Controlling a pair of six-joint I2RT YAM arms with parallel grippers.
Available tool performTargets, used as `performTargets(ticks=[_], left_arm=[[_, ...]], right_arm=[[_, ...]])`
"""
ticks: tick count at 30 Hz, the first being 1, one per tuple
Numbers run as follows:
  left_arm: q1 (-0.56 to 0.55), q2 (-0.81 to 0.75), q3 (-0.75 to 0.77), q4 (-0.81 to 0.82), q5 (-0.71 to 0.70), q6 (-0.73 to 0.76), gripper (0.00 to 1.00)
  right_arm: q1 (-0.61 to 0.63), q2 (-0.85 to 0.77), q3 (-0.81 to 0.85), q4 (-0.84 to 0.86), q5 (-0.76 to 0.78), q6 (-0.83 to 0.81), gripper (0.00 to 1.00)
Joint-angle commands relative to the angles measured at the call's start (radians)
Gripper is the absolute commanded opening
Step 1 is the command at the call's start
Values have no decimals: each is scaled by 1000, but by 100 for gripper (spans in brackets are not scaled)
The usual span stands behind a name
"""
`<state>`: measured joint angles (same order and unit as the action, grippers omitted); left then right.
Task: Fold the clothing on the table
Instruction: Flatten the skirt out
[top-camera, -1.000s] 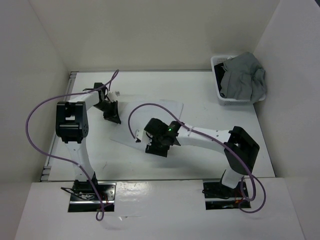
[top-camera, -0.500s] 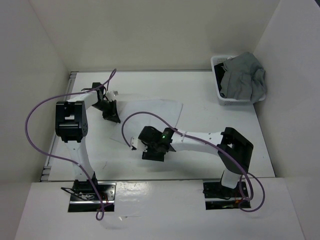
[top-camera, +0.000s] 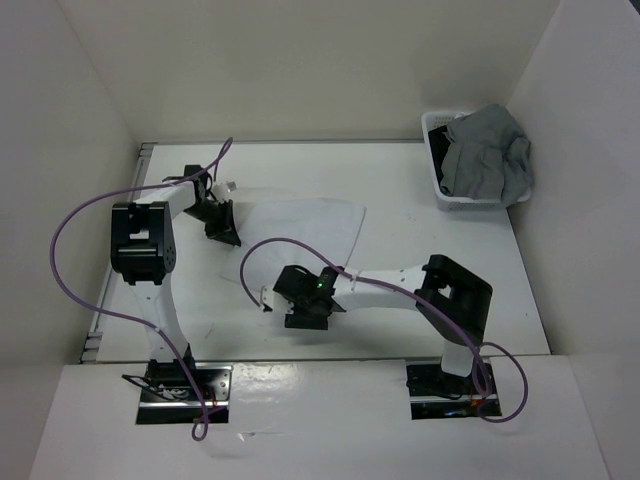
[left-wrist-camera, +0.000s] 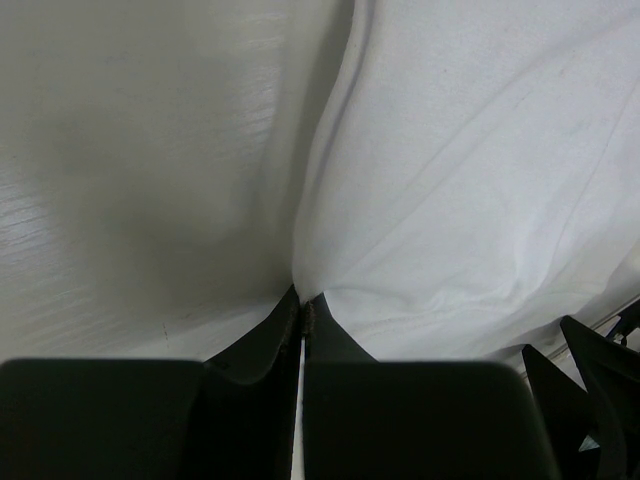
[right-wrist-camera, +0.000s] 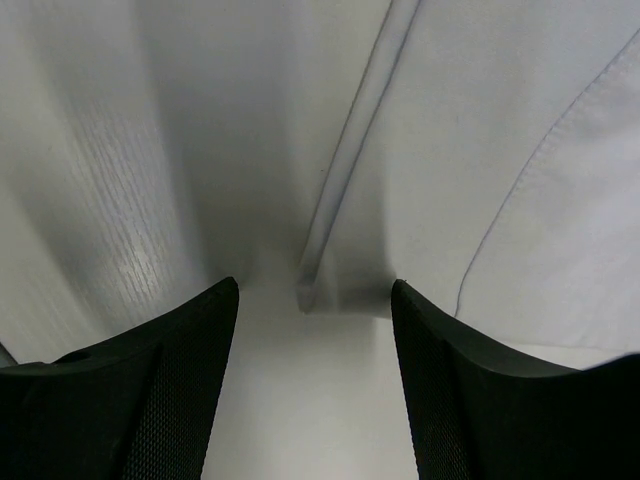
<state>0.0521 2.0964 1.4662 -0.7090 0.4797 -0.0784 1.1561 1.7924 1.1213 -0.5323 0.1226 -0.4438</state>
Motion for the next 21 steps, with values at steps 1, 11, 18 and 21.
performTargets(ticks=[1, 11, 18, 21], left_arm=[[8, 56, 0, 28, -61, 45, 0], [8, 56, 9, 19, -52, 54, 0], [8, 65, 9, 19, -52, 54, 0], [8, 65, 9, 19, -43, 54, 0]], right_arm=[[2, 4, -23, 57, 26, -16, 68], [2, 33, -41, 87, 26, -16, 59], [-18, 64, -41, 87, 17, -26, 42], [-27, 64, -32, 87, 17, -26, 39]])
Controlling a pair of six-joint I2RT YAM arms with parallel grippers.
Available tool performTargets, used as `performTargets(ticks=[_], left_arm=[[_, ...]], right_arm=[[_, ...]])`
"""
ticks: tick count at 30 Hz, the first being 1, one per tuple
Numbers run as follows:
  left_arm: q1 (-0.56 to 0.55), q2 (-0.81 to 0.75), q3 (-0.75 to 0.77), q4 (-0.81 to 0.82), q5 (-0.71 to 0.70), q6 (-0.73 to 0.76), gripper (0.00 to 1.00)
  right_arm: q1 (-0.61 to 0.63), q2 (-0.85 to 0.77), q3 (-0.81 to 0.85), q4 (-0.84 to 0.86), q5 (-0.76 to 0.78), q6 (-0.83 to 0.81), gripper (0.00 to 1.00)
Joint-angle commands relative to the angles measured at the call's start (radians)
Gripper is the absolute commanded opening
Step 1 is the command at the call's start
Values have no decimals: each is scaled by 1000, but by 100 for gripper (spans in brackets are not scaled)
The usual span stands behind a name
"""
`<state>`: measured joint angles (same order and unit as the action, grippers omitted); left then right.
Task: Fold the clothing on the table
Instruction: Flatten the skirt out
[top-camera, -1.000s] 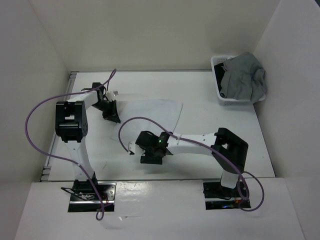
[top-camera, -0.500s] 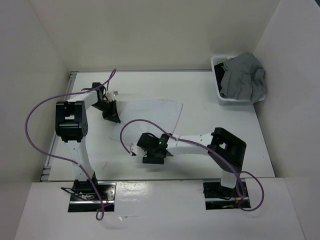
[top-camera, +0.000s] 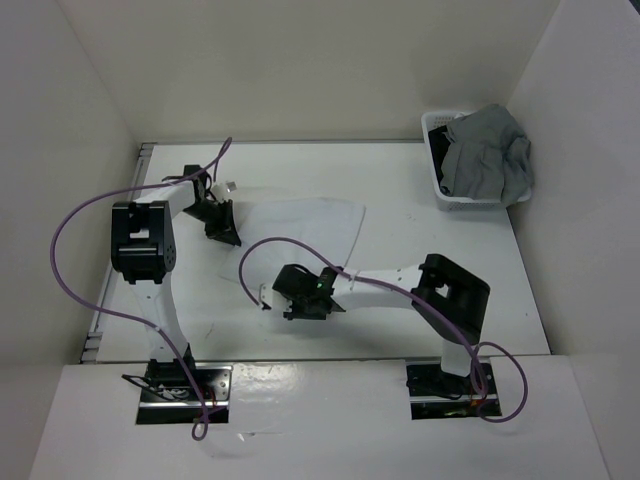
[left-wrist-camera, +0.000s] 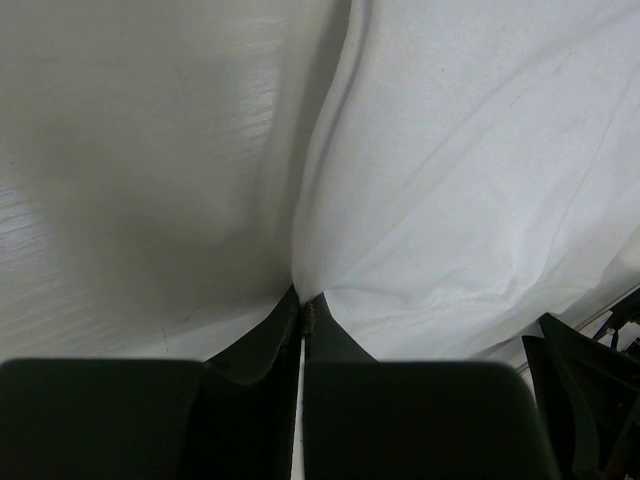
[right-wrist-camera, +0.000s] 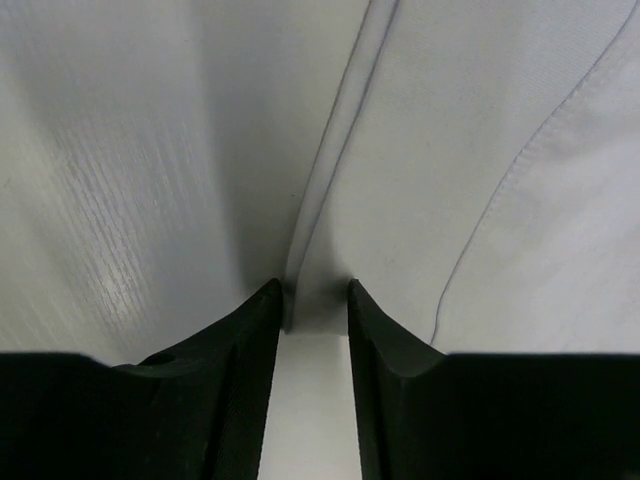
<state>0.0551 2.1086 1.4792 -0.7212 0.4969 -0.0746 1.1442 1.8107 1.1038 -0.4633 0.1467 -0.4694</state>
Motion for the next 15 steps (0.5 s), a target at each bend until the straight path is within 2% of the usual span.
performTargets(ticks=[1, 5, 7, 9, 10, 11, 12, 15], left_arm=[[5, 53, -3, 31, -60, 50, 0], [5, 53, -3, 22, -50, 59, 0], [5, 53, -3, 22, -50, 59, 0], [14, 53, -3, 12, -50, 70, 0], [14, 41, 6, 2, -40, 70, 3], [14, 41, 6, -7, -40, 81, 8], [25, 25, 6, -18, -31, 81, 27], [34, -18, 6, -43, -21, 116, 64]], right_arm=[[-15, 45, -15, 18, -7, 0, 37], [-15, 45, -15, 18, 5, 0, 22], [-26, 45, -15, 29, 39, 0, 12], [-38, 45, -15, 52, 71, 9, 5], [-53, 45, -15, 52, 71, 18, 5], [-54, 45, -6, 52, 80, 18, 4], [-78, 45, 5, 61, 80, 18, 4], [-104, 56, 14, 72, 108, 18, 3]])
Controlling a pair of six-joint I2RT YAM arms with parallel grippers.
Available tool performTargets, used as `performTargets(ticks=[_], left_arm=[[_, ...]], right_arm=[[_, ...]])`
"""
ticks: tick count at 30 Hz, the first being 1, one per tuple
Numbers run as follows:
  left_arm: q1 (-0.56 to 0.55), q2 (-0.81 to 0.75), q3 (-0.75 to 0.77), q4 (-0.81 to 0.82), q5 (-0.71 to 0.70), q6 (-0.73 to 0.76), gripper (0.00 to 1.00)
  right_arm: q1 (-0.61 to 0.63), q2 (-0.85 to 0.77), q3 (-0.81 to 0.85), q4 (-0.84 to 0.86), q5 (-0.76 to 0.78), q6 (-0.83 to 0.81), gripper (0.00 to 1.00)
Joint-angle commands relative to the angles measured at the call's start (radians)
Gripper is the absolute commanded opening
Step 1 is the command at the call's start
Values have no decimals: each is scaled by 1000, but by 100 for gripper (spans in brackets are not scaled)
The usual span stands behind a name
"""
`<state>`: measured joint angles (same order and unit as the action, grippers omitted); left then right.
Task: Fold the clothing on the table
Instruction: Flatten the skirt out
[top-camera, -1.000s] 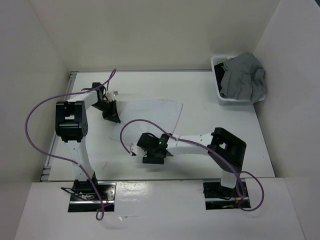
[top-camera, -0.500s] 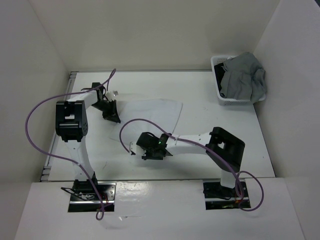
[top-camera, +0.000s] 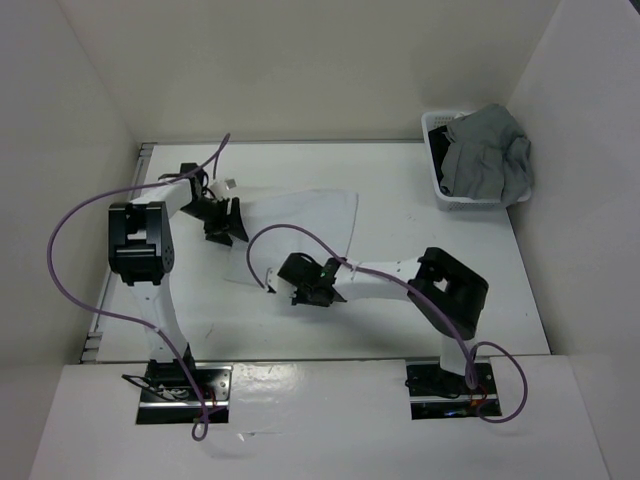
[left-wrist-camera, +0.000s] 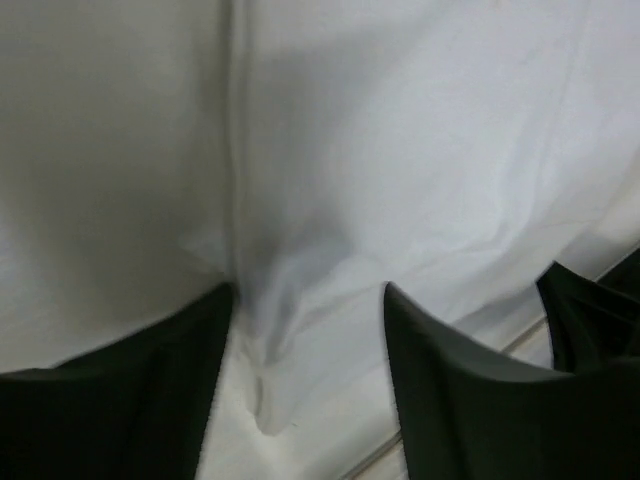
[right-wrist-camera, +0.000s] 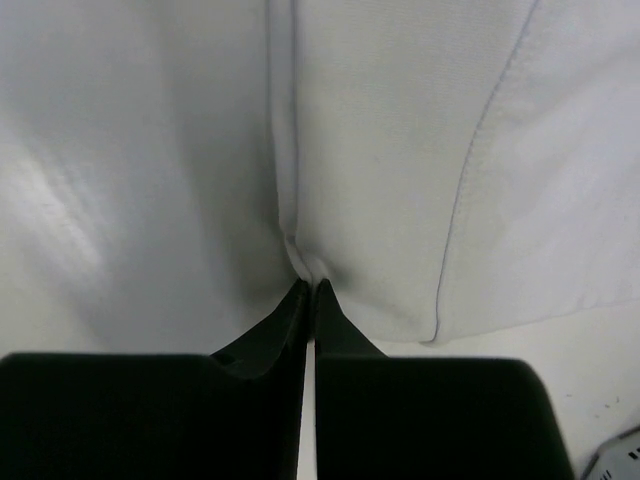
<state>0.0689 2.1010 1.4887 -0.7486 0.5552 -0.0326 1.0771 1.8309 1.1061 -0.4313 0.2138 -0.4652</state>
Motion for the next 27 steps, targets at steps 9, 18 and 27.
performTargets(ticks=[9, 18, 27], left_arm=[[20, -110, -13, -201, -60, 201, 93], [11, -110, -80, -285, -40, 303, 73], [2, -119, -122, -278, -49, 292, 55]], right_arm=[[-124, 125, 147, 49, 76, 34, 3], [-163, 217, 264, 58, 145, 77, 3], [-241, 217, 316, 68, 157, 86, 3]])
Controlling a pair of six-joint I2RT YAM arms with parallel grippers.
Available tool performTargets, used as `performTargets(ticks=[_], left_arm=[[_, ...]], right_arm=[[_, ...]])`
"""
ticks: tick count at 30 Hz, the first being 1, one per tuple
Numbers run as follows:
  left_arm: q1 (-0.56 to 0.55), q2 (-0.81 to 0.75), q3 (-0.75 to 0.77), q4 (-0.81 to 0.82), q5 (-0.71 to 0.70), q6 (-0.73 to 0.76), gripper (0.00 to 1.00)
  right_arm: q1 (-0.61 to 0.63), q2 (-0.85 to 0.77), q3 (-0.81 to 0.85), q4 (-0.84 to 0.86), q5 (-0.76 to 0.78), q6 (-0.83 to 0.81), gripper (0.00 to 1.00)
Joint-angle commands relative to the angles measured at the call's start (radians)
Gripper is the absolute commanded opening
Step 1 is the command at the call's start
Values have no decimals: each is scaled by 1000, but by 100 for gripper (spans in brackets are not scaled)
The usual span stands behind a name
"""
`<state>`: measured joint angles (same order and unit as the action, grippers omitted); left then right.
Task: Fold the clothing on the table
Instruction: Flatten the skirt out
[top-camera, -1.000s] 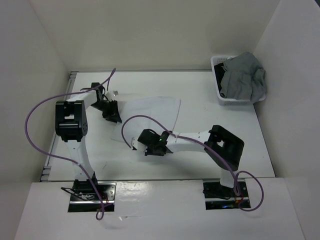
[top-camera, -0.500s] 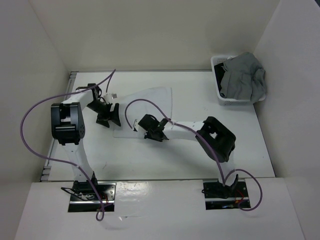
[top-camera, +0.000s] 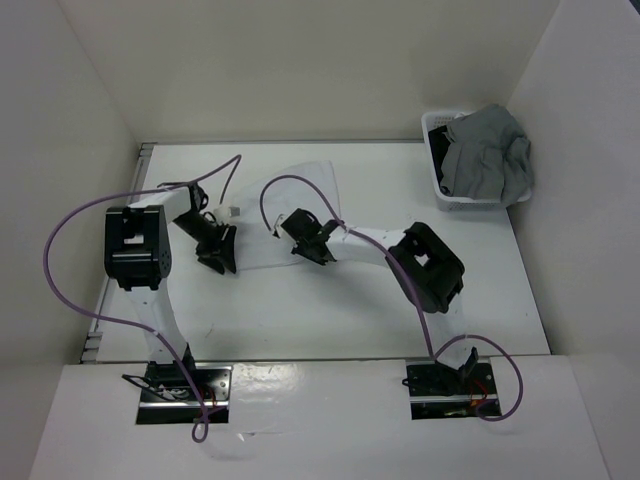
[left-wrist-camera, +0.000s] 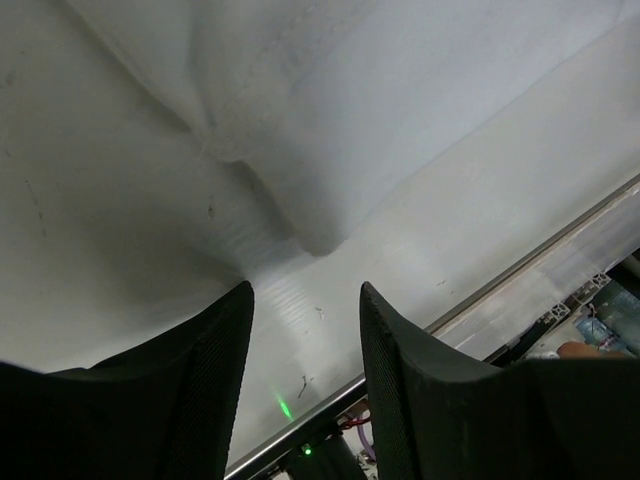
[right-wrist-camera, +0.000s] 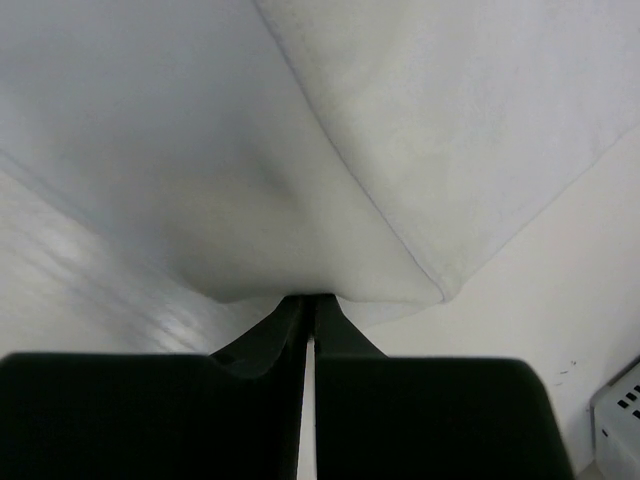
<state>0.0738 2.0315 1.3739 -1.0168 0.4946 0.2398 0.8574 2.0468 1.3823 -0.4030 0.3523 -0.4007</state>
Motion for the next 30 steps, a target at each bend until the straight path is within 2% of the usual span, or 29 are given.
performTargets(ticks=[1, 6, 11, 18, 25, 30], left_arm=[[-3, -50, -7, 6, 12, 19, 53], [6, -41, -7, 76, 62, -63, 49], [-3, -40, 17, 130, 110, -83, 44], [-37, -40, -15, 184, 110, -114, 44], [-46, -28, -58, 213, 101, -123, 29], [-46, -19, -67, 213, 101, -114, 24]], right_arm=[[-21, 1, 40, 39, 19, 31, 3], [-21, -20, 31, 39, 19, 51, 3], [-21, -20, 52, 21, -13, 83, 3], [-21, -20, 73, 10, -22, 92, 3], [-30, 0, 115, 1, -1, 112, 3], [-40, 0, 124, 1, -1, 122, 3]])
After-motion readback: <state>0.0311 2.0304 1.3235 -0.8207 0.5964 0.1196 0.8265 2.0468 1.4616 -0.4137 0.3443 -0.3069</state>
